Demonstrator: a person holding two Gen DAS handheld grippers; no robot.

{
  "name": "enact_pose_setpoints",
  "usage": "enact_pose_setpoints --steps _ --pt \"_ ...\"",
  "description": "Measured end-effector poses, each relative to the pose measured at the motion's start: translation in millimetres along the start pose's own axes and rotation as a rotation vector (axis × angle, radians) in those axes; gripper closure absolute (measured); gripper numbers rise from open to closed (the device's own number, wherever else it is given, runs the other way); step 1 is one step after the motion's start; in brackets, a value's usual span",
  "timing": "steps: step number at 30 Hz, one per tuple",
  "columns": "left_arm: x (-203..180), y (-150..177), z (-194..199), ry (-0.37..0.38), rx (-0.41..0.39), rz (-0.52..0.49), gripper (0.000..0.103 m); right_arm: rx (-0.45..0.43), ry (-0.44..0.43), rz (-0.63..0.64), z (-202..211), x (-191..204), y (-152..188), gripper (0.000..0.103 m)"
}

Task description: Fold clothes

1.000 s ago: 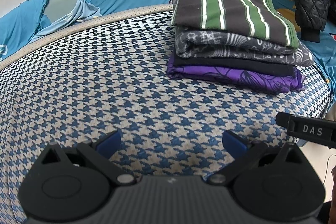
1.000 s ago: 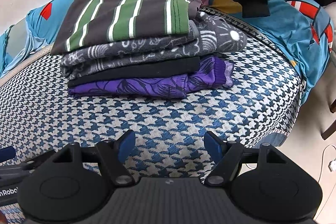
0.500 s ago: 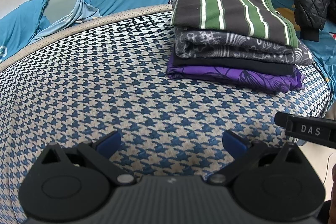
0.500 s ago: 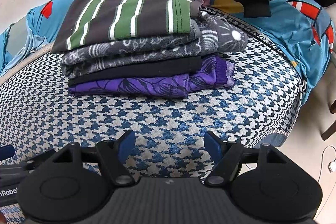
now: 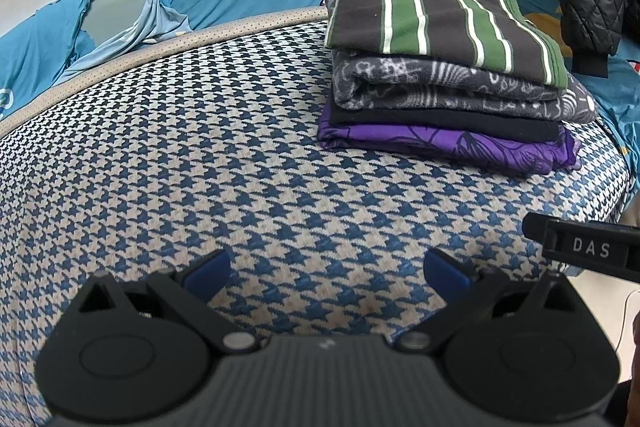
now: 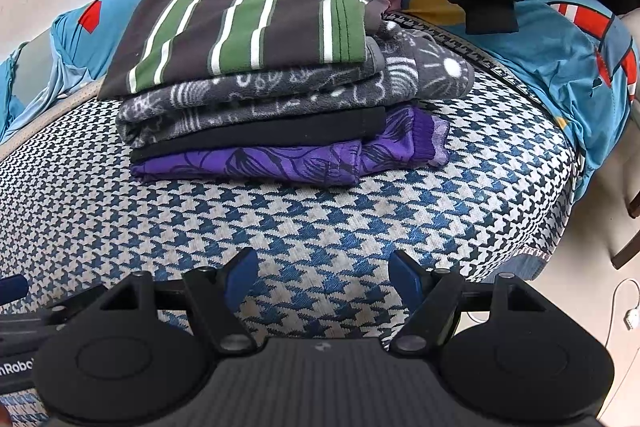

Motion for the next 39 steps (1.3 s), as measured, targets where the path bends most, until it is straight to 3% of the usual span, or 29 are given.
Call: enact_pose_setpoints --steps 22,39 --pt "12 5 -2 -0.006 0.002 0.014 0.0 0.015 -0.039 0.034 -2 23 -2 0.031" --pt "62 14 -10 -0.053 0.033 0.087 0.0 0.047 -0.113 0.087 -11 73 -2 0.031"
Point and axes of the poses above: each gripper's, at about its wrist camera, not at the fingertips, and z roughly against the way its jaws point, x to its left, y to its underside, the point moved 1 cm from there along -z, roughly the way its jaws point, and after that the axes turned 8 degrees about -y, right-handed, at the moved point
